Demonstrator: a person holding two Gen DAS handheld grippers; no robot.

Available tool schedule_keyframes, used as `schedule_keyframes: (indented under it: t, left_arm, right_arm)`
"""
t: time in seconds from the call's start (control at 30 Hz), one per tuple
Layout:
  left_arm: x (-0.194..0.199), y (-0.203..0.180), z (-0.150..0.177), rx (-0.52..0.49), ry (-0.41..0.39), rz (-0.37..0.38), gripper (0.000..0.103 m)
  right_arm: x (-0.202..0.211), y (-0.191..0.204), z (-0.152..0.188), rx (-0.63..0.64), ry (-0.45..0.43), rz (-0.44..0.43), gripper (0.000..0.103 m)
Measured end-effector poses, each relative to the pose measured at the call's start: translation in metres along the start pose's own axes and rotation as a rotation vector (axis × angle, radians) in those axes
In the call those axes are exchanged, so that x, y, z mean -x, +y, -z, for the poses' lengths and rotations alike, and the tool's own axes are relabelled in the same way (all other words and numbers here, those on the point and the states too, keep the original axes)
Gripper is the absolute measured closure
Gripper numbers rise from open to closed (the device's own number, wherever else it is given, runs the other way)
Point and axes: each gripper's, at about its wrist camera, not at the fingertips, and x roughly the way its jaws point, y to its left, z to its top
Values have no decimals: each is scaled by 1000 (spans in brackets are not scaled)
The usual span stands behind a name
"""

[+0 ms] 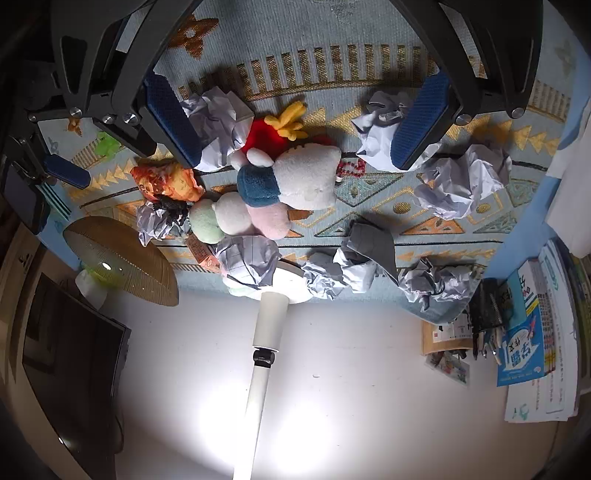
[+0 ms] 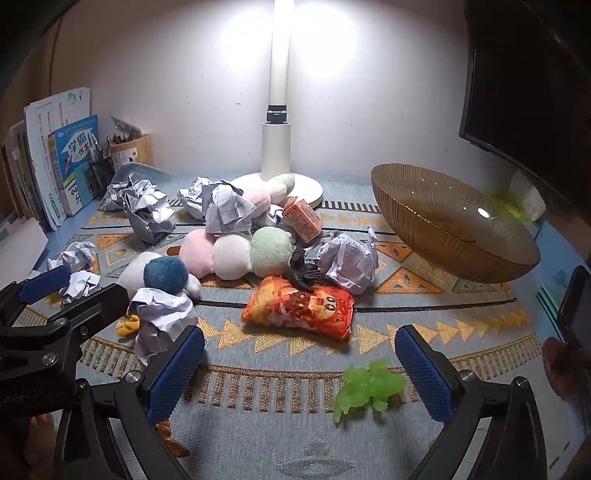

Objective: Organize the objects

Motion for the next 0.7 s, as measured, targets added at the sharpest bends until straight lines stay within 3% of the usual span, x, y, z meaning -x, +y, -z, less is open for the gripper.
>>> schedule_keyframes:
  t: [0.7]
  left_arm:
    - [0,5,0,21,2,5,1]
  right_arm:
    - [4,0,0,3,-22,11,0]
